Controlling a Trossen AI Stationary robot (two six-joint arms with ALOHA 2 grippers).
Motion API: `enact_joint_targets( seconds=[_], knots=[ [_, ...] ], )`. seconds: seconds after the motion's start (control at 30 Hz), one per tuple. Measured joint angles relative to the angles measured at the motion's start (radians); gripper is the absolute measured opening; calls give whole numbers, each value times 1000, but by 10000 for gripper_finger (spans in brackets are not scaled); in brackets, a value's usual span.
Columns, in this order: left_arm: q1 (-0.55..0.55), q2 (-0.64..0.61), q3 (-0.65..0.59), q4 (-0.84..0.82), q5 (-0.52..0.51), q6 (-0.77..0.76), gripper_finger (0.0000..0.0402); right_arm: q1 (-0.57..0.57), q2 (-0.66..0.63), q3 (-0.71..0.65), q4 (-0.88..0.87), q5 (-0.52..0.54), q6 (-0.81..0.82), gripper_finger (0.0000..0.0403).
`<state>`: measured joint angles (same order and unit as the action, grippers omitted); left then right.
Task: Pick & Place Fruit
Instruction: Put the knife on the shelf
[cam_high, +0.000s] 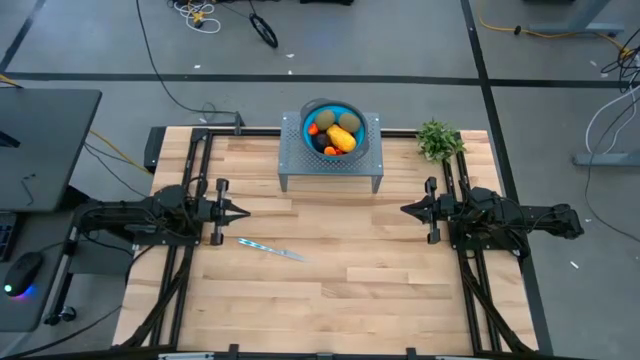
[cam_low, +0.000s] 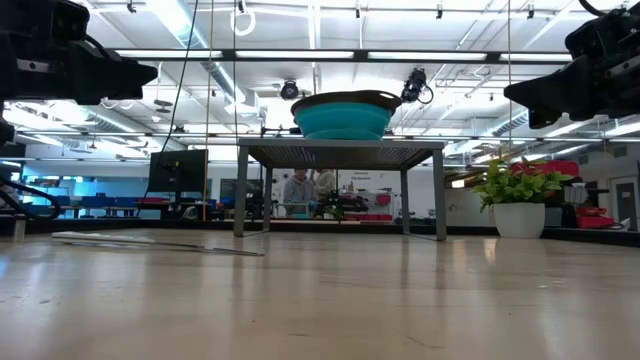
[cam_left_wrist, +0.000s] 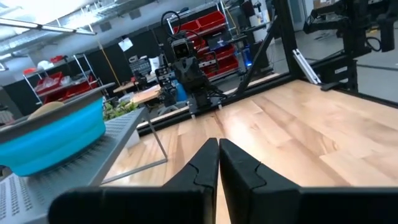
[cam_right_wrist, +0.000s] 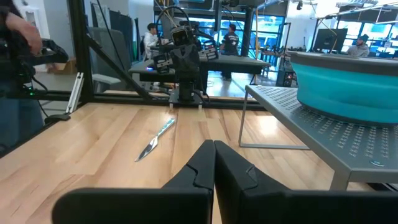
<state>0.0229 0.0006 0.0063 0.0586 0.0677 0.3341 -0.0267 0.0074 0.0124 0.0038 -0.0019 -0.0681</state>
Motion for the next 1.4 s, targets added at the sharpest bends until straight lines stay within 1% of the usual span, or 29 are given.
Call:
enact_joint_targets(
  seconds=[0.27,0.47,0.7,1.33,1.4],
  knots=[
    [-6,0,0,2,0,43,21,0,0,0,0,0,0,7],
    [-45,0,0,2,0,45,25,0,0,0,0,0,0,7],
    [-101,0,0,2,0,46,21,0,0,0,0,0,0,7],
    [-104,6,0,5,-2,45,24,0,0,0,0,0,0,7],
    [-104,6,0,23,-10,69,24,0,0,0,0,0,0,7]
  ],
)
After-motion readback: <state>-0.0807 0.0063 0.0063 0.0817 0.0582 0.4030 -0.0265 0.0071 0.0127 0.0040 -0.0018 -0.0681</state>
